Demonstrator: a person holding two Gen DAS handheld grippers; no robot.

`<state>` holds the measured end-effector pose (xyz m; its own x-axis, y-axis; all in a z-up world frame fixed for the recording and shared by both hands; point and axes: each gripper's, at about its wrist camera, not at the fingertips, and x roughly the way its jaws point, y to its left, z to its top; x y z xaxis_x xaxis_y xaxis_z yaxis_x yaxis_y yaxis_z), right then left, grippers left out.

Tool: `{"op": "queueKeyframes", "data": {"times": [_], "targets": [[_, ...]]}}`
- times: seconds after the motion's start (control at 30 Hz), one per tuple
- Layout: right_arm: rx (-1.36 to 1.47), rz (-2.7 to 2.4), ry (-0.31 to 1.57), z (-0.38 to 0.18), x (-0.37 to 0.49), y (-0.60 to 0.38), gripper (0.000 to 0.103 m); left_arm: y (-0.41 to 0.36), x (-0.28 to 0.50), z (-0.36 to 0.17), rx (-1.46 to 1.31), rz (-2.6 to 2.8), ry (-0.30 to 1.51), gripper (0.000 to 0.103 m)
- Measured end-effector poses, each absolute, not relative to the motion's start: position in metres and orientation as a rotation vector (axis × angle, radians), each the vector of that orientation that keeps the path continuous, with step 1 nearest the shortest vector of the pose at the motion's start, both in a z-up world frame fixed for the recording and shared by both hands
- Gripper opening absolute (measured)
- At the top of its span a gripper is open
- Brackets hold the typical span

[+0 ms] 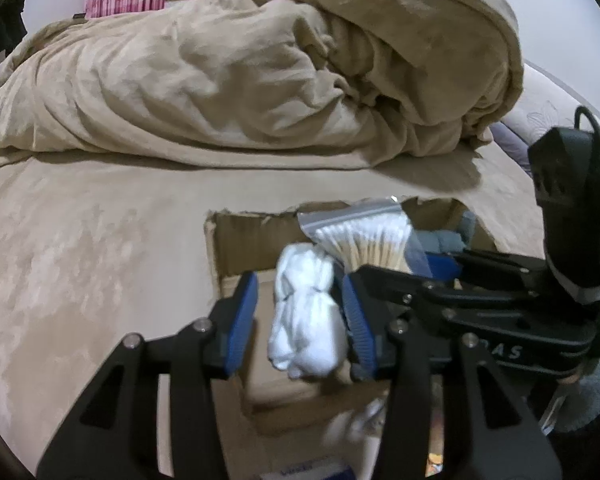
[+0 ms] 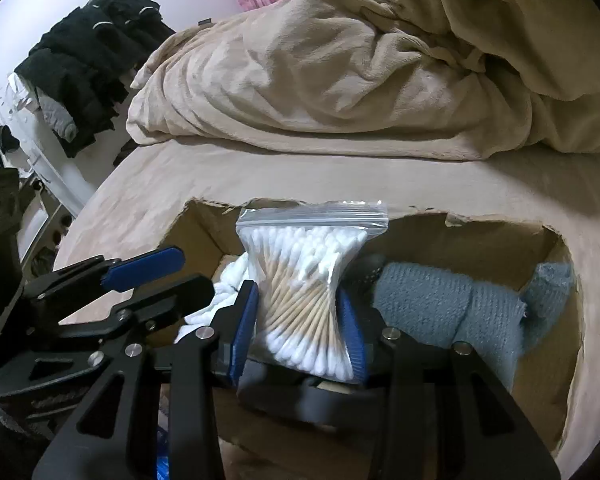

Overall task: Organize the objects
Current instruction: 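Lower white socks and cotton swab bag into the box and open both tools, then grasp the blue packet with the left tool while the right tool grasps the clear zip bag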

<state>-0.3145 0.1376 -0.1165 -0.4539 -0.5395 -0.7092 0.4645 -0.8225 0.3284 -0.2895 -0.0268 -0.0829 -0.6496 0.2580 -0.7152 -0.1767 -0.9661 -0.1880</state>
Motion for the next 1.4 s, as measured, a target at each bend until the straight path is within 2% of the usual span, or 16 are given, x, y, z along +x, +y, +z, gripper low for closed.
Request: {"op": "queueKeyframes", "data": {"times": [0.07, 0.13, 0.2, 0.3, 0.4, 0.57, 0.63, 0.8, 1.13, 1.4], "targets": [[1.132, -2.276, -0.089, -0.115, -0.312, 0.135, 0.047, -0.031, -0.286, -0.079, -1.165, 2.649, -0.180, 0.047], [1.098, -2.304, -0.062, -0.110, -0.309, 0.135, 0.070, -0.035, -0.281, -0.072, -1.142, 2.655, -0.206, 0.047], [1.067, -2.340, -0.058, -0.104, -0.305, 0.138, 0.080, -0.039, -0.272, -0.064, -1.119, 2.667, -0.223, 0.048], [1.039, -2.366, -0.084, -0.090, -0.298, 0.148, 0.081, -0.043, -0.260, -0.054, -1.094, 2.676, -0.245, 0.061], [0.997, -2.416, -0.083, -0.069, -0.286, 0.156, 0.081, -0.045, -0.243, -0.040, -1.050, 2.691, -0.256, 0.062], [0.932, -2.478, -0.054, -0.039, -0.260, 0.168, 0.082, -0.050, -0.212, -0.015, -0.998, 2.734, -0.263, 0.068], [0.907, -2.488, -0.046, -0.027, -0.245, 0.173, 0.091, -0.052, -0.195, -0.004, -0.958, 2.753, -0.269, 0.078], [0.864, -2.508, -0.039, -0.005, -0.207, 0.182, 0.092, -0.055, -0.153, 0.016, -0.901, 2.808, -0.237, 0.090], [0.845, -2.519, -0.039, 0.008, -0.153, 0.198, 0.092, -0.063, -0.121, 0.000, -0.976, 2.818, -0.272, 0.090], [0.911, -2.492, -0.022, -0.026, -0.138, 0.192, 0.092, -0.059, -0.121, -0.038, -1.102, 2.791, -0.291, 0.090]]}}
